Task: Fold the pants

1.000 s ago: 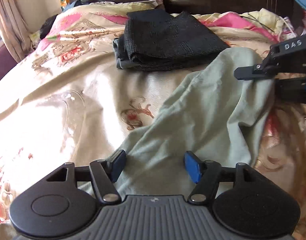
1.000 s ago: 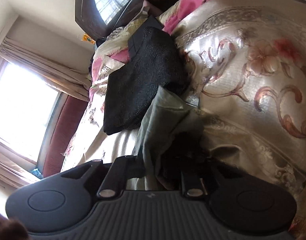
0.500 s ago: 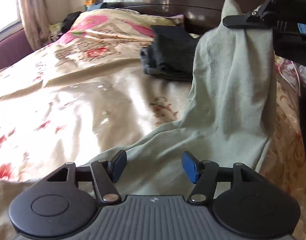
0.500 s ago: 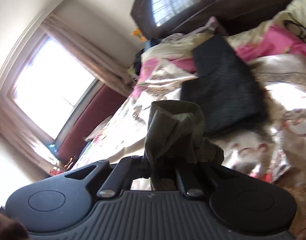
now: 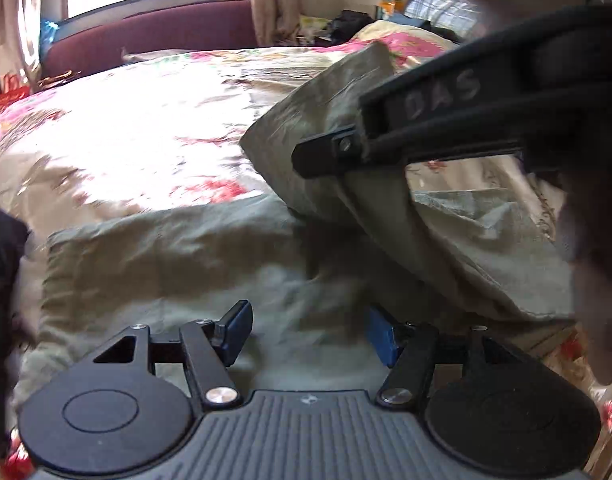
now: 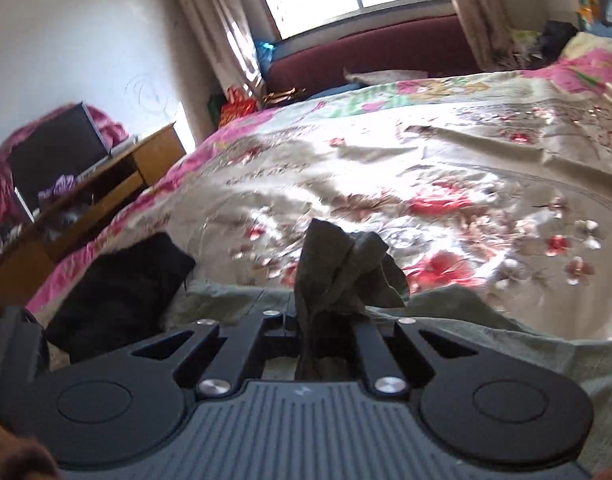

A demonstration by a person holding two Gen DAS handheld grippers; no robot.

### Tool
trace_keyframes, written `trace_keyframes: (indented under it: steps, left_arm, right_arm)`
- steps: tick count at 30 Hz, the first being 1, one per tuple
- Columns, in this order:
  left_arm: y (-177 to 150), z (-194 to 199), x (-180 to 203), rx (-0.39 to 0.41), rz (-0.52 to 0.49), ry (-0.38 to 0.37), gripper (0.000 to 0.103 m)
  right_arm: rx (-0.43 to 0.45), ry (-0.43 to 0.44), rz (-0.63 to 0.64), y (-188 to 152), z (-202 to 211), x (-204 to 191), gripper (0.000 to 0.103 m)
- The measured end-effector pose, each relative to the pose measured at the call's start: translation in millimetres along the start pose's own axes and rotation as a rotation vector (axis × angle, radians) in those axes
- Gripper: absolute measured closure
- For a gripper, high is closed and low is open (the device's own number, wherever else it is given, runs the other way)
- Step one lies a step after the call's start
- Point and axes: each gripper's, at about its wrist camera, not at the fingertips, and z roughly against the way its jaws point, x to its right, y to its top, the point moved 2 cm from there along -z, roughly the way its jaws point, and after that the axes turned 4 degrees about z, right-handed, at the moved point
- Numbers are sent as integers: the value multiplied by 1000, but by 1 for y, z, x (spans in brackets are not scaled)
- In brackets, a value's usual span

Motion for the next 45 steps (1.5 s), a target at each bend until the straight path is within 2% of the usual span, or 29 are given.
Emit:
trace_keyframes:
  steps: [6, 9, 11, 12, 15, 17, 20, 22, 24, 27, 30, 32, 33, 36, 39, 42, 44, 45]
  left_arm:
    - [-23, 21, -30, 38, 72, -6, 26]
    - [-26, 30, -36, 51, 74, 12, 25]
    - [-32, 37, -43, 56, 95, -2, 24]
    - [-33, 39, -46, 54, 109, -8, 23]
    - [-37, 46, -54, 51, 133, -7, 22]
    - [-39, 49, -57, 46, 140, 4, 22]
    - [-45, 50, -66, 34, 172, 1, 22]
    - [-46, 49, -67, 35, 181, -1, 22]
    - [-43, 45, -66, 38, 179, -1, 21]
    - [-42, 47, -63, 45, 167, -2, 21]
    - [-44, 48, -61, 42, 148, 7, 21]
    - [-45, 52, -61, 47, 144, 17, 21]
    - [-45, 54, -62, 52, 144, 22, 21]
    - [-46, 60, -66, 59, 150, 34, 21]
    - [-50, 65, -68, 51, 143, 45, 21]
    - [-52, 69, -67, 35, 118, 83, 22]
    - [-54, 68, -68, 18, 104, 119, 22]
    - [-54, 69, -70, 15, 111, 116, 22]
  right_arm:
    - [-69, -28, 235, -10, -37, -64, 97]
    - [-120, 7, 292, -21, -47, -79, 96]
    - [-149, 30, 336, -27, -53, -88, 92]
    - [-150, 46, 348, -29, -54, -90, 91]
    - [-163, 132, 365, -32, -52, -97, 74]
    - [-162, 162, 412, -33, -48, -105, 74]
    - [-143, 161, 459, -34, -38, -106, 72]
    - [-145, 130, 459, -32, -35, -101, 65]
    - [-162, 100, 470, -31, -40, -95, 63]
    - [-201, 122, 415, -31, -50, -92, 62]
    - [-210, 90, 454, -35, -59, -96, 64]
    - [-220, 86, 437, -32, -62, -99, 86]
    - [-213, 93, 427, -29, -60, -101, 93]
    - [-135, 104, 492, -24, -51, -117, 93]
    - [-86, 158, 538, -26, -49, -133, 93]
    - [-93, 184, 579, -37, -62, -145, 93]
    - [-126, 173, 550, -39, -73, -141, 88]
    - [-139, 170, 518, -38, -75, -136, 81]
